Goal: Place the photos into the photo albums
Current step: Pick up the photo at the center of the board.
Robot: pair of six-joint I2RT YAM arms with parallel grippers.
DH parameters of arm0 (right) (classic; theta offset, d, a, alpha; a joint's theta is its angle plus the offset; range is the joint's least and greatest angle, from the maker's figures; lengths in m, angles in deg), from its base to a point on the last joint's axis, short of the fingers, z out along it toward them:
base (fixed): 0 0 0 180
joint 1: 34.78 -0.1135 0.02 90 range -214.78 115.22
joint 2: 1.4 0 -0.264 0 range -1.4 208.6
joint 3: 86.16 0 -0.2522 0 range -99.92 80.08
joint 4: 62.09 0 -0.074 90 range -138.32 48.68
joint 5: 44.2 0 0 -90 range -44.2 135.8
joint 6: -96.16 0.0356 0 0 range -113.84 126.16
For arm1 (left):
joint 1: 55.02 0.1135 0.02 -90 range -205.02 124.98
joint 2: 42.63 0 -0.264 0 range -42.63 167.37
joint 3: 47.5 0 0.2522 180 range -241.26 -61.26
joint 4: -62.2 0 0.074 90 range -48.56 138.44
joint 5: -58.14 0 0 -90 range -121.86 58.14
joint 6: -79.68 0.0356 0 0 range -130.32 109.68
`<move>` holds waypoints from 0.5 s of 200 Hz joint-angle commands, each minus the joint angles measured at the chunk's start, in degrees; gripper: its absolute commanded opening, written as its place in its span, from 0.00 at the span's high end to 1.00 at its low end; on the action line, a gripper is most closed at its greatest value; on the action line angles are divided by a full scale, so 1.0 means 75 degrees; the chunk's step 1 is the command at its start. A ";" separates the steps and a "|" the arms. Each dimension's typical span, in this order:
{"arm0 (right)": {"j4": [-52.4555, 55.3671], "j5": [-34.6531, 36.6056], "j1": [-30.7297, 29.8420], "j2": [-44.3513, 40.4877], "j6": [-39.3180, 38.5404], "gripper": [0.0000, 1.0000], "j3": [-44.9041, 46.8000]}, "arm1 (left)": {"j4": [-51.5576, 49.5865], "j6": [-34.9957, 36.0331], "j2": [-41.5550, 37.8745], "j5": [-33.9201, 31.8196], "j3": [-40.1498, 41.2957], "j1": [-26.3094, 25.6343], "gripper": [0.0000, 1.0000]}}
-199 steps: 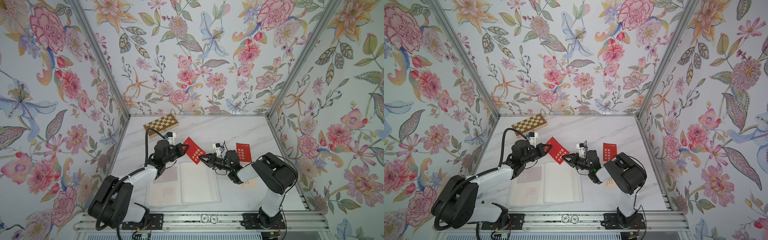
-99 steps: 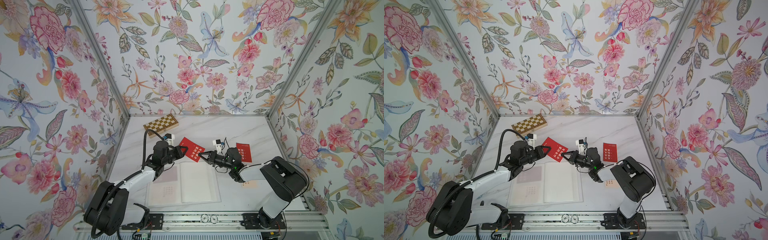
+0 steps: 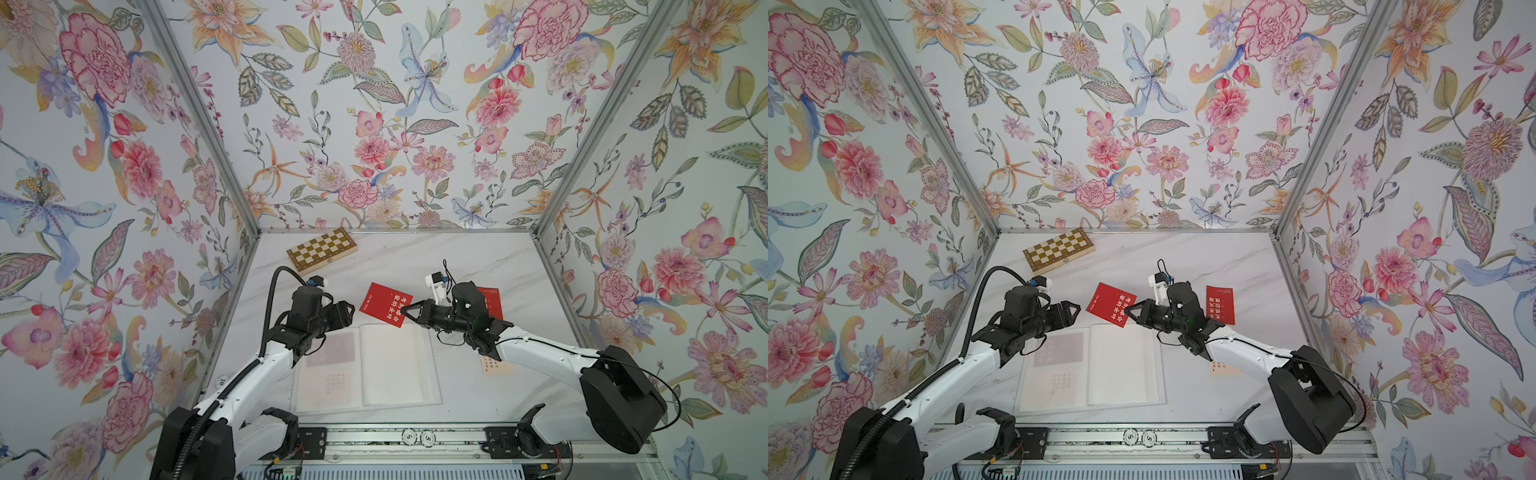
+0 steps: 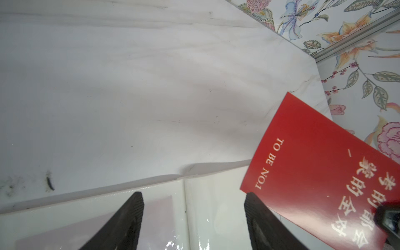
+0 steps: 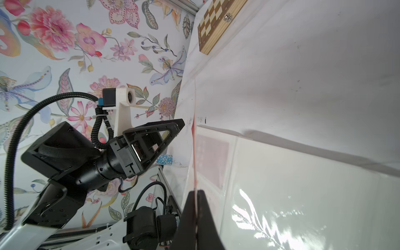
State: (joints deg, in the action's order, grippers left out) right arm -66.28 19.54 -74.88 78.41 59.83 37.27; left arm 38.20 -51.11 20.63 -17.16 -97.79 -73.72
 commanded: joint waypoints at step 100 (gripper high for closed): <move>0.4272 0.2163 -0.1793 0.1106 -0.1272 1.00 -0.1852 | -0.1028 0.0717 0.0318 -0.0652 0.0675 0.0044 0.29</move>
State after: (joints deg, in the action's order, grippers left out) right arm -40.86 30.06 -86.92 85.43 52.39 27.52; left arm 30.48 -47.09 22.58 -20.42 -94.01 -73.72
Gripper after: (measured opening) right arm 0.047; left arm 0.708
